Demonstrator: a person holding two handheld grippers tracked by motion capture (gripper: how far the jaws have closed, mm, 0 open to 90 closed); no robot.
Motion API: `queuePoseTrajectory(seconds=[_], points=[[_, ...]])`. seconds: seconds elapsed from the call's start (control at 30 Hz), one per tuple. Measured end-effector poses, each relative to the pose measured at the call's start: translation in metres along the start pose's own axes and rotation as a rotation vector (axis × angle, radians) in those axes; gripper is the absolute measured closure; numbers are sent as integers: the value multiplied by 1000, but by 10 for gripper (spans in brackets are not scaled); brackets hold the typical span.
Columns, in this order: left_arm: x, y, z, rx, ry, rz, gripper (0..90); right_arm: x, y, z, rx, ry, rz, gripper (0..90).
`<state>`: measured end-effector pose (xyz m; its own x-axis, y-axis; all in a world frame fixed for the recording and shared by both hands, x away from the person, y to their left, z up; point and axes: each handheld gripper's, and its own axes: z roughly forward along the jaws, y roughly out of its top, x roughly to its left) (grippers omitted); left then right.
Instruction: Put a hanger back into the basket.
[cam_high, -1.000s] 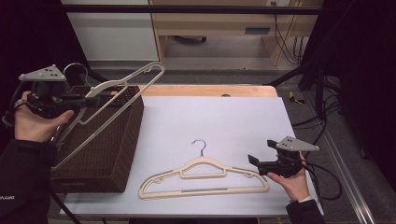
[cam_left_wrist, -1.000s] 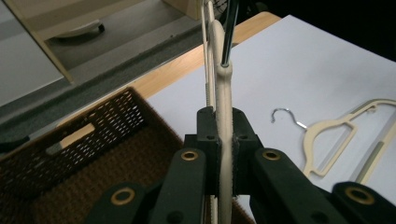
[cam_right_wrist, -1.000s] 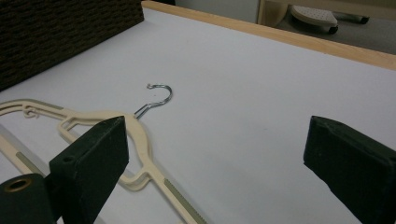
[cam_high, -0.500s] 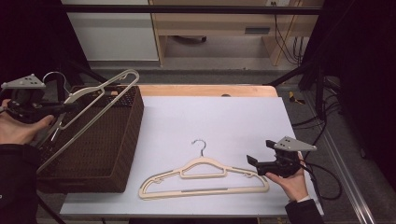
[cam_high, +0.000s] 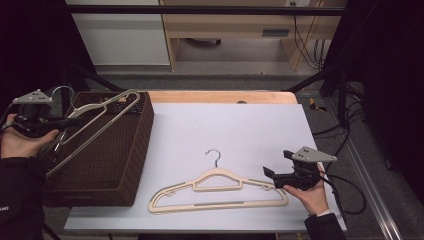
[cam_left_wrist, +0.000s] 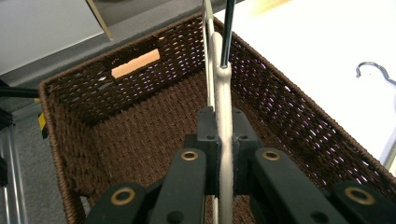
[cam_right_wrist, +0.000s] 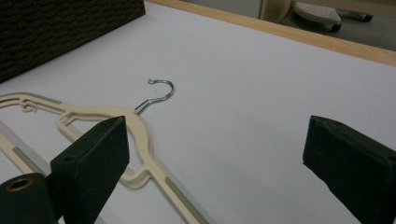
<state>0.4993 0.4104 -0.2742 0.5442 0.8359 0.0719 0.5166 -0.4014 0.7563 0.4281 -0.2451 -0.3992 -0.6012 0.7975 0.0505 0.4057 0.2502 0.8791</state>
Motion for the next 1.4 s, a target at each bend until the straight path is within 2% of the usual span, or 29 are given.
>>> queuePoseTrajectory(seconds=[0.2, 0.33, 0.47, 0.57, 0.7, 0.77, 0.83, 0.9, 1.03, 1.1, 1.2, 1.3, 1.37, 1.4], points=[[-3, 7, 7, -4, 6, 35, 859, 1, 0, 2, 7, -1, -1, 73], [0, 12, 15, 7, -6, 35, 859, 1, -1, 2, 7, -1, -5, 73], [-2, 8, 28, 26, -4, 39, 859, 1, -1, 1, 5, 0, -2, 72], [3, -1, 28, 11, -13, 9, 859, 1, 0, 1, 4, 1, -4, 73], [5, -17, 35, 54, -11, 0, 858, 1, -1, 2, 6, 2, -7, 73], [4, -21, 40, 43, -31, -7, 859, 2, -1, 2, 6, 3, -9, 74], [1, -21, 46, 60, -46, -13, 858, 2, -1, 3, 7, 2, -7, 74], [-1, -21, 53, 96, -35, -7, 857, 2, -1, 3, 9, 3, -2, 74], [-2, -28, 68, 125, -45, -41, 856, 3, -1, 3, 8, 5, -9, 74], [-1, -33, 73, 140, -39, -40, 854, 2, -1, 3, 5, 6, -12, 75], [1, -39, 79, 153, -43, -71, 853, 3, -1, 4, 8, 7, -5, 75], [4, -45, 82, 184, -27, -93, 846, 3, -1, 5, 12, 8, -13, 75], [6, -47, 82, 187, -6, -120, 829, 3, -1, 6, 15, 9, -10, 75], [7, -50, 83, 189, 18, -136, 821, 3, -1, 6, 15, 9, -10, 75]])
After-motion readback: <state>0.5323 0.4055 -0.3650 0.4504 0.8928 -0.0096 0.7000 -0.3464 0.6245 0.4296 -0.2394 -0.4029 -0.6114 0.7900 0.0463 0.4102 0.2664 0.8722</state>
